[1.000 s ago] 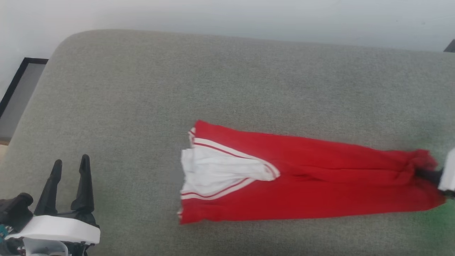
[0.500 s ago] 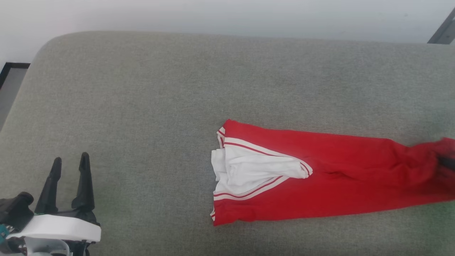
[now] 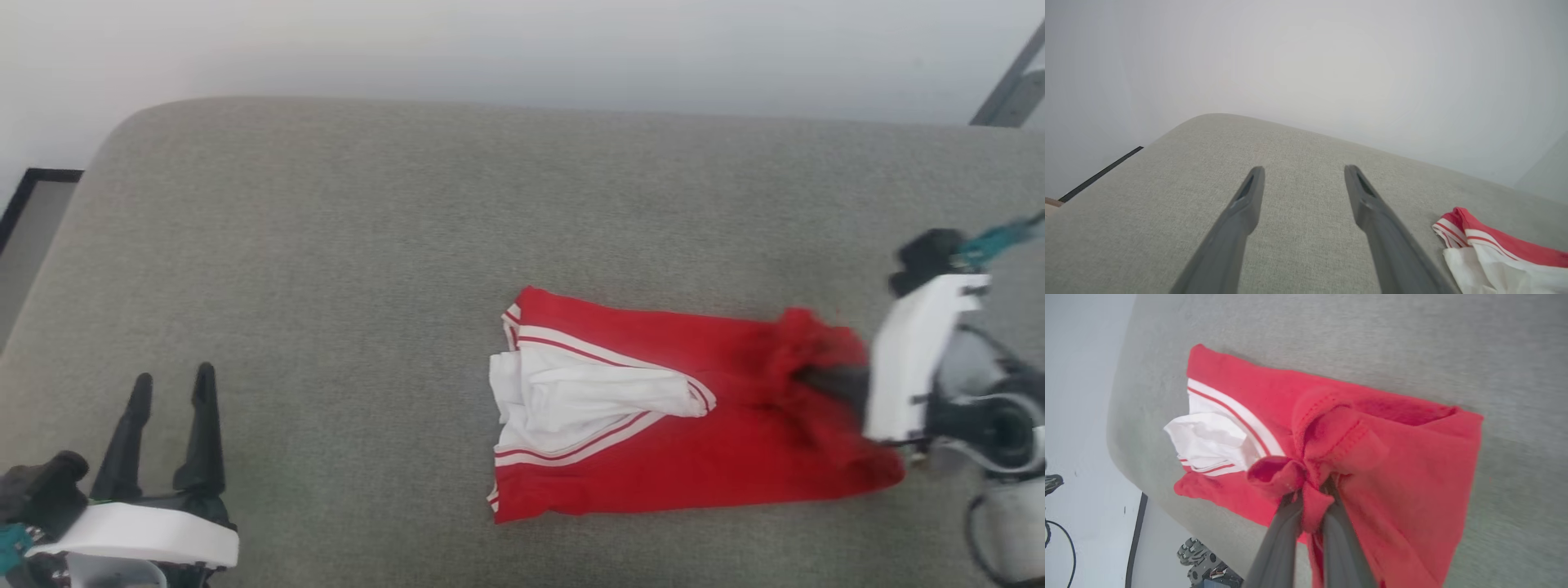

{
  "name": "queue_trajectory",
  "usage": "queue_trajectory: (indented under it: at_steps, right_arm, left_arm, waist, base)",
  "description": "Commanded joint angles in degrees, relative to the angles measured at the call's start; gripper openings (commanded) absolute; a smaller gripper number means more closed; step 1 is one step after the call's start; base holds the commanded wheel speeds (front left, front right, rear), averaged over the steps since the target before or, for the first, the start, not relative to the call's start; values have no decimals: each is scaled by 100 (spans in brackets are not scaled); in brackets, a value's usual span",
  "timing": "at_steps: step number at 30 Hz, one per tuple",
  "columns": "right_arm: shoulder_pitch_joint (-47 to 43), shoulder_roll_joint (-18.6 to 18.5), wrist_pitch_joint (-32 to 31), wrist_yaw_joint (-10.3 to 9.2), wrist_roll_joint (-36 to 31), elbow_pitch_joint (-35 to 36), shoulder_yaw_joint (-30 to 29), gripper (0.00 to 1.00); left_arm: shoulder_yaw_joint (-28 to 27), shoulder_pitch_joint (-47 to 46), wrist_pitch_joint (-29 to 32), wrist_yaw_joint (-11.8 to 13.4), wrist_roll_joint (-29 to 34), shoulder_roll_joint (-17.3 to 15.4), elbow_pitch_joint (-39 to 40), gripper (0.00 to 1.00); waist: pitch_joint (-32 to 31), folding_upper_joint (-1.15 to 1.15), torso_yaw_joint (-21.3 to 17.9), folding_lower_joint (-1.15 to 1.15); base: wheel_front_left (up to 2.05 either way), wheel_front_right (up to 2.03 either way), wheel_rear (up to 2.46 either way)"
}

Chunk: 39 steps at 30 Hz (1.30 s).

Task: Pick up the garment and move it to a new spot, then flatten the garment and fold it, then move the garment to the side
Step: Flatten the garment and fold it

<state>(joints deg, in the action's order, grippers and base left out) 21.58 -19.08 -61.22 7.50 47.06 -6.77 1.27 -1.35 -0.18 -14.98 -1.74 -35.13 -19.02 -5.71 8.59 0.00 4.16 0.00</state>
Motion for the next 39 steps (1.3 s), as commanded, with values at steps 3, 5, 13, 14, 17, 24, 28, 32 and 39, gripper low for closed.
queue_trajectory:
  at_steps: [3, 5, 13, 14, 17, 24, 28, 32, 39]
  right_arm:
    - [20, 318, 12, -3, -99, 68, 334, 0]
    - [100, 451, 72, -3, -159, 1, 498, 0]
    - [448, 842, 436, -3, -282, -562, 1067, 0]
    - [488, 869, 472, -3, -291, -639, 1118, 0]
    - [582, 911, 585, -3, -333, -808, 1249, 0]
    - [879, 1022, 1063, -3, -405, -1403, 1487, 13]
    - [1008, 984, 1228, -3, -332, -1533, 1617, 100]
    - [1062, 857, 1391, -3, -219, -1436, 1663, 100]
    - [914, 412, 1828, -3, -134, -1061, 1548, 100]
  left_arm:
    - [100, -125, -25, -69, 61, 50, -82, 100]
    - [176, -183, -24, -107, 82, 72, -116, 100]
    - [401, -391, -13, -190, 131, 161, -271, 100]
    - [416, -403, -13, -194, 133, 175, -288, 100]
    - [459, -442, -12, -218, 132, 196, -325, 100]
    - [532, -511, -16, -241, 150, 251, -419, 100]
    - [484, -516, -19, -241, 132, 245, -428, 100]
    - [397, -421, -21, -221, 106, 219, -401, 100]
    - [237, -254, -23, -173, 88, 151, -278, 100]
  waist:
    - [-67, 0, 223, 0]
    - [-81, 0, 347, 0]
    - [-131, 0, 829, 0]
    - [-135, 0, 880, 0]
    - [-146, 0, 962, 0]
    - [-154, 0, 1087, 0]
    - [-168, 0, 1035, 0]
    - [-216, 0, 890, 0]
    - [-326, 0, 515, 0]
  base:
    - [0, 0, 0]
    - [0, 0, 0]
    - [0, 0, 0]
    - [0, 0, 0]
    - [0, 0, 0]
    - [0, 0, 0]
    - [0, 0, 0]
    - [0, 0, 0]
    - [0, 0, 0]
